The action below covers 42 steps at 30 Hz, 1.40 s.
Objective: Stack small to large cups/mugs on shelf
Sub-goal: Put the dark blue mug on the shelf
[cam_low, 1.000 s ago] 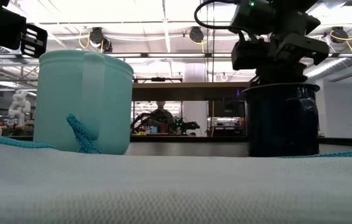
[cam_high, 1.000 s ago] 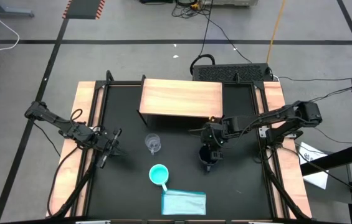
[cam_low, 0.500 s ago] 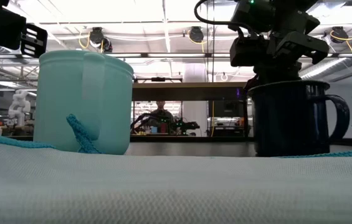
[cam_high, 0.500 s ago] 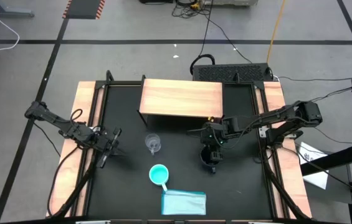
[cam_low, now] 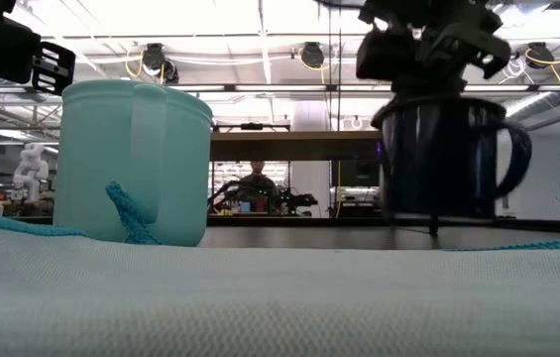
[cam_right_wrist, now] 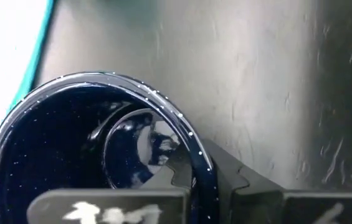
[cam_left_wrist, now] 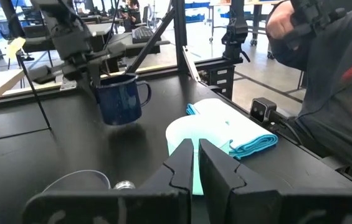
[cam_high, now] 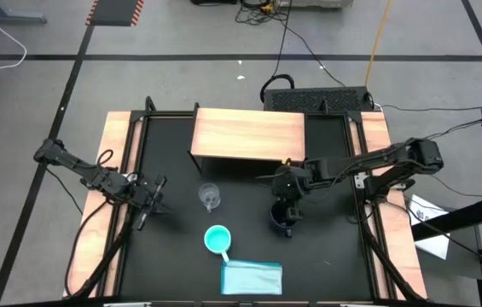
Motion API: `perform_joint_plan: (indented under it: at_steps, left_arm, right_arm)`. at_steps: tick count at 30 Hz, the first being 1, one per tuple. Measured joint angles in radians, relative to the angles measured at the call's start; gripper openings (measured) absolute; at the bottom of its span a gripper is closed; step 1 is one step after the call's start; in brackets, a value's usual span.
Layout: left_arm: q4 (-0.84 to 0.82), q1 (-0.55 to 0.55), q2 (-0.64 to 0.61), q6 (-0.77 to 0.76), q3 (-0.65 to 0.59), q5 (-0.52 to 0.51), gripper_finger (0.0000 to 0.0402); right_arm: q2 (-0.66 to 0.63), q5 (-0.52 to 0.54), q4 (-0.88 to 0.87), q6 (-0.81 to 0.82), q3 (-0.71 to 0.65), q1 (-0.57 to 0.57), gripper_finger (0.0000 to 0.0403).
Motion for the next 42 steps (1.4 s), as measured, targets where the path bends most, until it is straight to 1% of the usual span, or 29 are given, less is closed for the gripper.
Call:
perform_joint_plan:
  at_steps: [6, 9, 14, 21, 24, 26, 30, 34, 39, 42]
  left_arm:
    - [-0.006, 0.000, 0.000, 0.000, 0.000, 0.000, 0.0028]
    - [-0.006, 0.000, 0.000, 0.000, 0.000, 0.000, 0.0028]
    - [-0.005, 0.000, 0.000, 0.000, 0.000, 0.000, 0.0028]
    - [-0.005, 0.000, 0.000, 0.003, 0.000, 0.000, 0.0028]
    - [-0.001, 0.000, 0.000, 0.008, 0.000, 0.000, 0.0028]
    - [0.003, 0.000, 0.000, 0.010, 0.000, 0.000, 0.0028]
    - [0.003, 0.000, 0.000, 0.019, 0.000, 0.000, 0.0028]
    - [0.003, 0.000, 0.000, 0.020, 0.000, 0.000, 0.0028]
    - [0.004, 0.000, 0.000, 0.025, 0.000, 0.000, 0.0028]
    - [0.004, 0.000, 0.000, 0.026, 0.000, 0.000, 0.0028]
  right_arm:
    - [-0.094, 0.001, 0.047, -0.027, -0.001, 0.004, 0.0009]
    - [-0.158, -0.002, 0.129, -0.029, -0.036, 0.006, 0.0009]
    - [-0.246, 0.004, 0.239, -0.020, -0.132, 0.006, 0.0009]
    - [-0.348, 0.007, 0.404, 0.019, -0.300, 0.007, 0.0009]
    - [-0.382, 0.037, 0.461, 0.031, -0.355, 0.017, 0.0009]
    - [-0.398, 0.059, 0.484, 0.031, -0.385, 0.026, 0.0009]
    - [-0.410, 0.061, 0.520, 0.035, -0.417, 0.040, 0.0009]
    - [-0.410, 0.063, 0.564, 0.034, -0.418, 0.050, 0.0009]
    - [-0.408, 0.063, 0.711, 0.008, -0.418, 0.051, 0.0009]
    - [-0.408, 0.055, 0.743, -0.001, -0.408, 0.036, 0.0009]
